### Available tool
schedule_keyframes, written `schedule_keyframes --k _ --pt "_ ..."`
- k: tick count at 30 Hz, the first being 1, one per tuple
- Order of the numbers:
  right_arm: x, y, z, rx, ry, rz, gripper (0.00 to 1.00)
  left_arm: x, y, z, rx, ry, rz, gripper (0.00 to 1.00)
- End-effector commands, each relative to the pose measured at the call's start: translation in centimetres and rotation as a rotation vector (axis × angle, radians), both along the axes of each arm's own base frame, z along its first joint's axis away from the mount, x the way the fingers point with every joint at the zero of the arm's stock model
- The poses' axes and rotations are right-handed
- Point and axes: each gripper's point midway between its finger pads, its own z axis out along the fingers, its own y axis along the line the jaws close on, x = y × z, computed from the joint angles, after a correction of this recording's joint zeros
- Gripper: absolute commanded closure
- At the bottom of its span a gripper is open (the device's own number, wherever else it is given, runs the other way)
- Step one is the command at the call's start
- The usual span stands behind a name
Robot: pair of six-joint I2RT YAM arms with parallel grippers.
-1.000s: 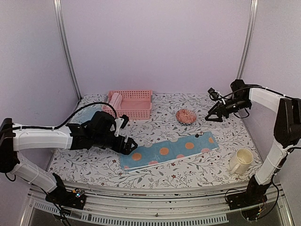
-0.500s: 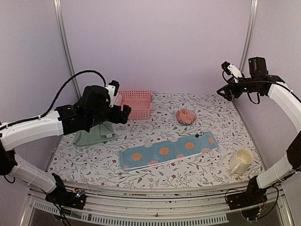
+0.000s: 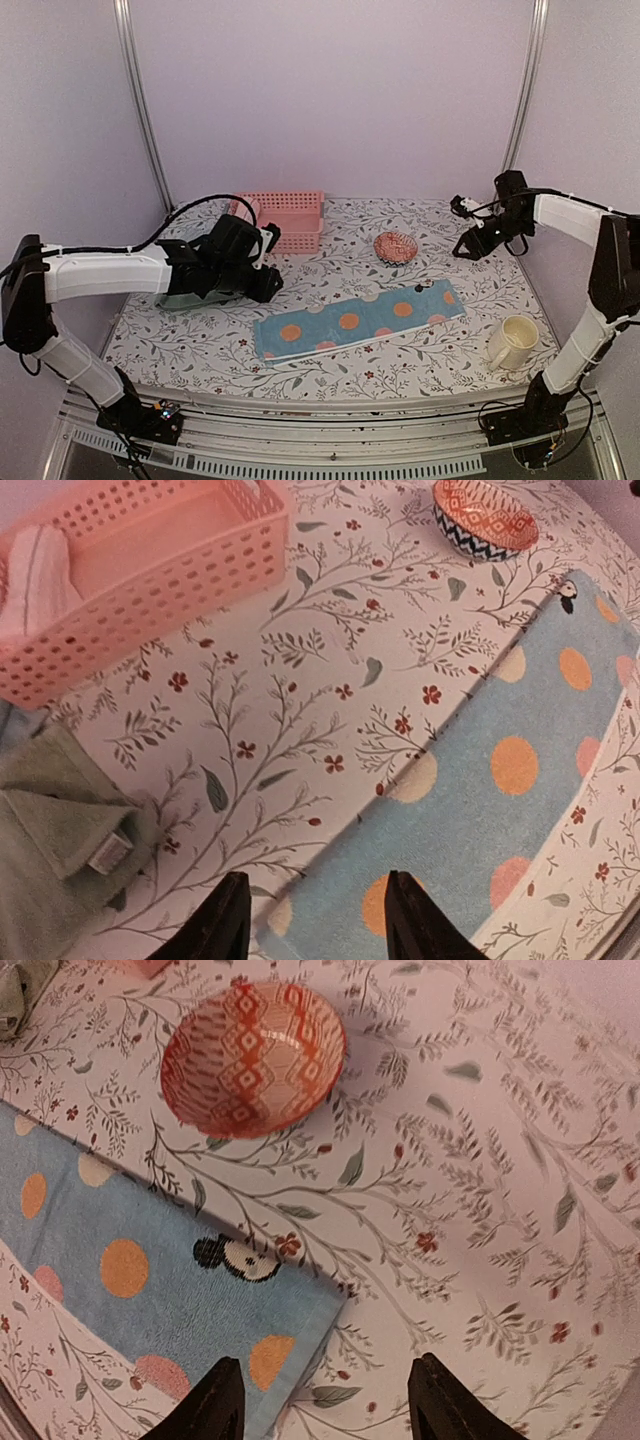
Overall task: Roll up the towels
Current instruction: Pick up the towel from the center of the board.
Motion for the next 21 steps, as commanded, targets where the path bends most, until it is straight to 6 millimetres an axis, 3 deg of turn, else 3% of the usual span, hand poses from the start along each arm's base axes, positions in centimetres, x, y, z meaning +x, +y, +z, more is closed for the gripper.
schedule_keyframes --k 1,10,21 --pt "-5.2 0.2 -8.0 0.022 0.391 -0.018 0.46 -3.7 -1.5 -3.8 -0.084 0.188 -0.117 0.57" --pt "-4.2 -1.6 -12.1 -0.106 0.449 -0.143 0.53 -5.1 -1.3 -6.3 -0.067 0.278 -0.102 0.6" --pt "-3.8 -0.3 -13.8 -0.169 0.462 -0.142 0.56 -5.3 -0.3 -7.0 -0.019 0.28 -0.076 0.59"
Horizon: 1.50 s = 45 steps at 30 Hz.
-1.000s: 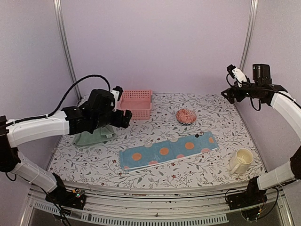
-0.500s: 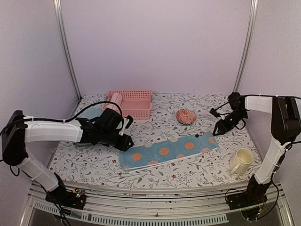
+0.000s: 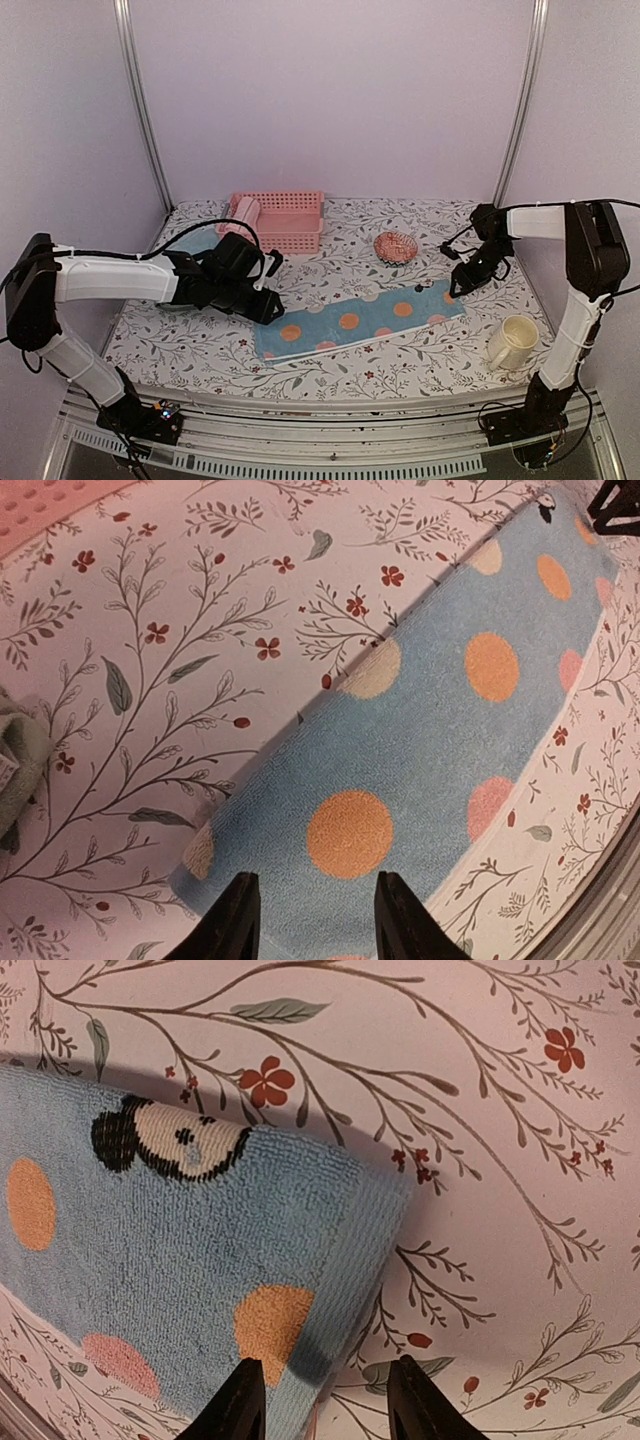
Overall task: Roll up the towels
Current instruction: Pick up the towel from the center of the board.
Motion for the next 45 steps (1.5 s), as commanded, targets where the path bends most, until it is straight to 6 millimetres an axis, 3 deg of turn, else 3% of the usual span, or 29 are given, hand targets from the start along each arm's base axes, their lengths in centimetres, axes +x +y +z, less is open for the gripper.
schedule_keyframes --k 1,6,13,17,30,35,37,40,45 --pt "1.3 0.3 -0.2 -0.053 -0.029 -0.012 0.56 -0.6 0.4 -1.0 0.028 0.021 0.006 0.59" --pt "1.3 0.4 -1.3 -0.098 -0.011 -0.007 0.55 -0.5 0.5 -1.0 0.036 0.015 0.006 0.59" --pt "2.1 -3.0 -2.2 -0.273 -0.03 -0.054 0.55 -0.4 0.8 -0.7 0.052 -0.003 0.002 0.59" --pt "3.1 -4.5 -1.9 -0.27 -0.031 -0.117 0.55 -0.4 0.9 -0.8 0.059 -0.005 0.001 0.59" --pt "1.1 -2.6 -4.2 -0.189 0.064 -0.074 0.67 -0.2 1.1 -1.0 0.071 -0.012 0.01 0.58" --pt "0.5 -1.9 -5.0 -0.167 0.095 -0.062 0.78 -0.1 1.1 -1.3 0.082 -0.011 0.004 0.58" --pt "0.8 -1.5 -4.7 -0.134 0.09 -0.054 0.8 -0.1 1.1 -1.3 0.086 -0.011 0.003 0.58" --pt "2.0 -1.7 -3.3 -0.078 0.051 -0.078 0.91 -0.1 1.1 -1.4 0.086 -0.008 0.004 0.58" --pt "3.7 -2.6 1.0 -0.024 -0.051 -0.099 0.97 -0.1 1.3 -1.6 0.093 -0.009 0.01 0.58"
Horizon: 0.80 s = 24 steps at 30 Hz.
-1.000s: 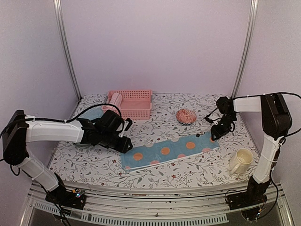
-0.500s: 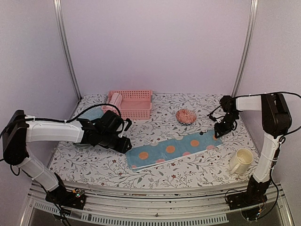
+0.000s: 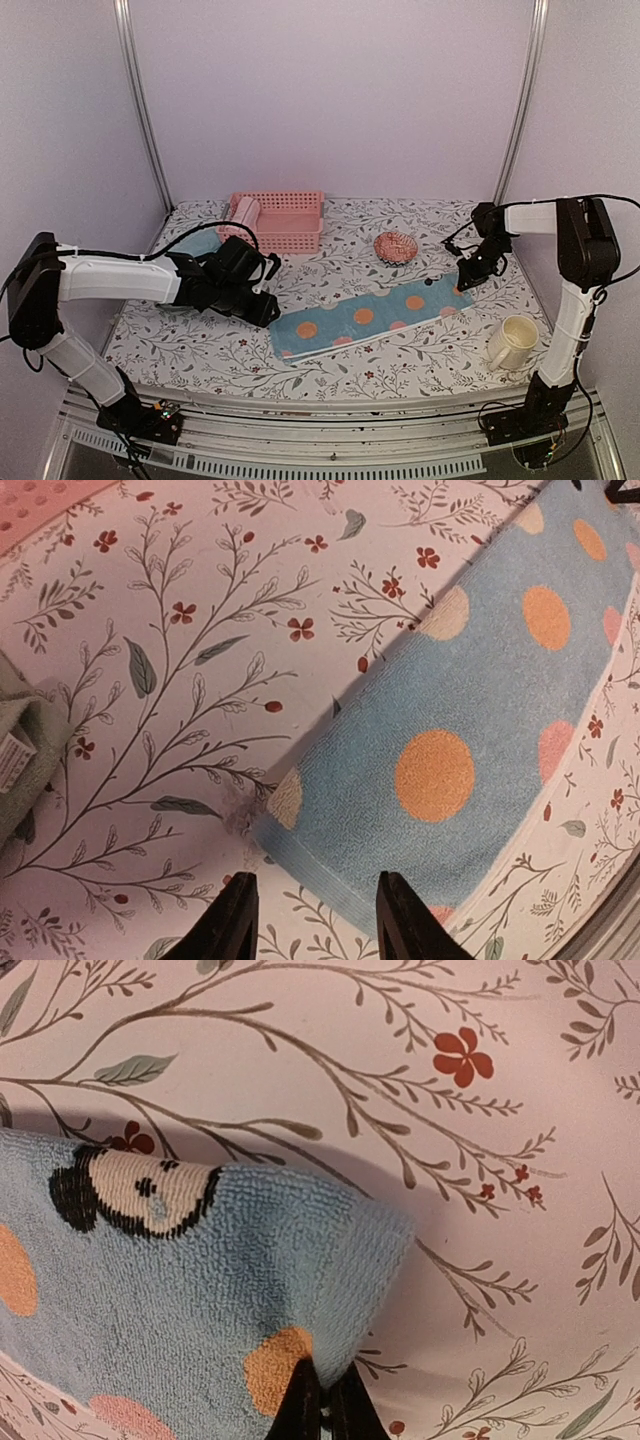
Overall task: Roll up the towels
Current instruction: Pick up the towel from the center of the board, then fold the towel at the center of the board.
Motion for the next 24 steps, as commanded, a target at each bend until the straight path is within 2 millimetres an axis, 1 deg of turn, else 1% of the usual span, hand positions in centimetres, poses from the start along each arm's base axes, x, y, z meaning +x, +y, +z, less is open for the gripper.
schedule_keyframes --k 1,8,10,12,15,19,24 --pt "1.2 -0.2 3.6 0.066 -0.074 0.004 0.97 -0.2 0.3 -0.7 0.03 0.001 -0.004 0.58" --pt "1.0 1.3 8.3 0.157 -0.109 0.037 0.98 -0.2 0.6 -1.3 0.051 0.003 0.007 0.58" --pt "0.6 2.1 9.3 0.203 -0.104 0.048 0.97 -0.2 0.8 -1.4 0.052 0.004 0.013 0.58" --pt "0.1 3.1 9.8 0.245 -0.086 0.063 0.98 -0.2 1.0 -1.6 0.056 0.003 0.023 0.58" --pt "-1.0 4.8 10.2 0.289 -0.062 0.101 0.98 -0.3 1.1 -1.9 0.056 0.008 0.034 0.58" --pt "-2.5 7.7 10.7 0.364 -0.027 0.161 0.98 -0.4 1.3 -2.3 0.046 0.018 0.057 0.58" --pt "-4.2 12.1 11.6 0.528 0.039 0.225 0.98 -0.8 1.5 -3.0 0.036 0.041 0.083 0.58"
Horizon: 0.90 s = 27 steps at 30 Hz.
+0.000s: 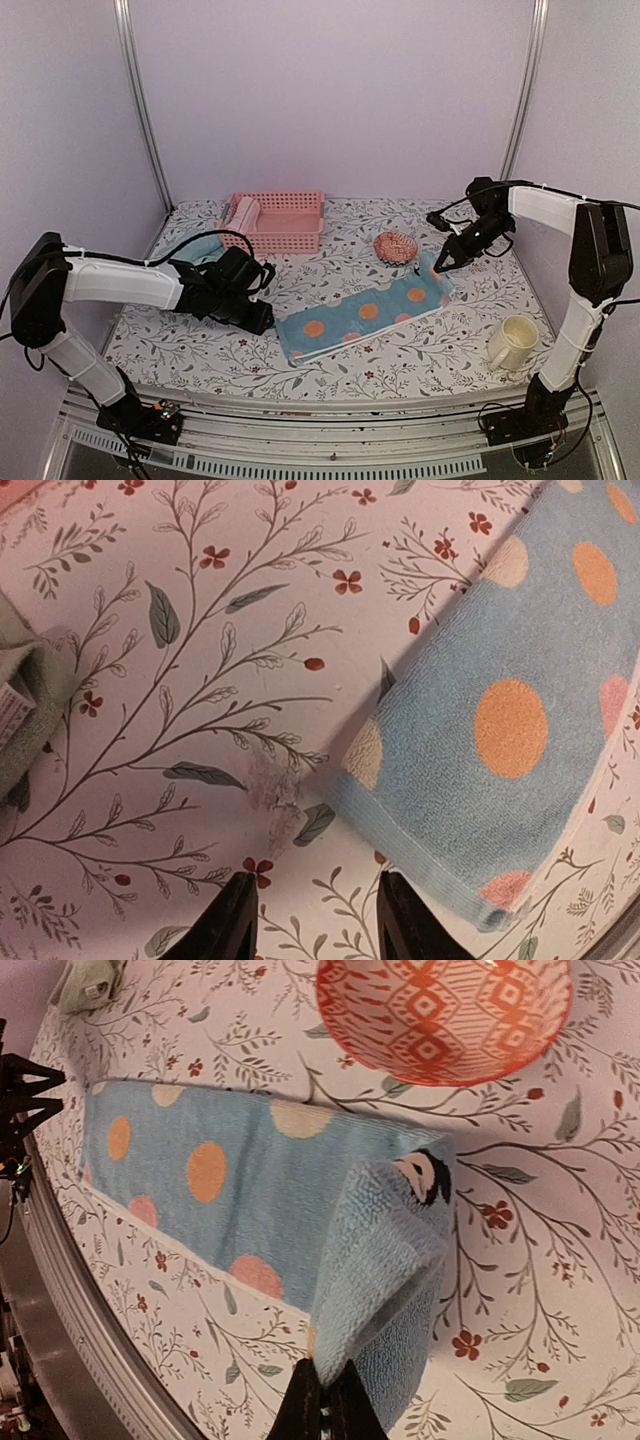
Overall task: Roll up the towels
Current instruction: Fold the towel at the center of the board.
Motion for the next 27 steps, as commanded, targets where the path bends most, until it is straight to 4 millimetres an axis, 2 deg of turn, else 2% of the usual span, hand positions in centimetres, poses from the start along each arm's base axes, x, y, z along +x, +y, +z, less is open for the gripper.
schedule_keyframes --k 1,6,13,19,22,27 --pt "-2.0 4.4 2.1 0.193 0.062 0.081 0.97 -0.3 0.0 -1.1 -0.007 0.02 0.033 0.58" --pt "-2.8 8.1 2.7 0.277 0.105 0.154 0.98 -0.5 -0.3 -1.3 -0.036 0.049 0.061 0.59" --pt "-3.9 12.7 1.0 0.304 0.213 0.215 0.98 -1.5 -0.7 -1.8 -0.094 0.114 0.095 0.63" --pt "-5.7 16.8 -0.2 0.369 0.307 0.261 0.98 -2.0 -2.3 -0.6 -0.248 0.144 0.111 0.64" --pt "-6.5 19.0 -0.6 0.369 0.303 0.302 0.98 -2.1 -2.5 -0.9 -0.257 0.168 0.131 0.64" --pt "-6.4 22.3 -1.2 0.361 0.264 0.29 0.98 -2.6 -3.1 -1.3 -0.331 0.215 0.173 0.7"
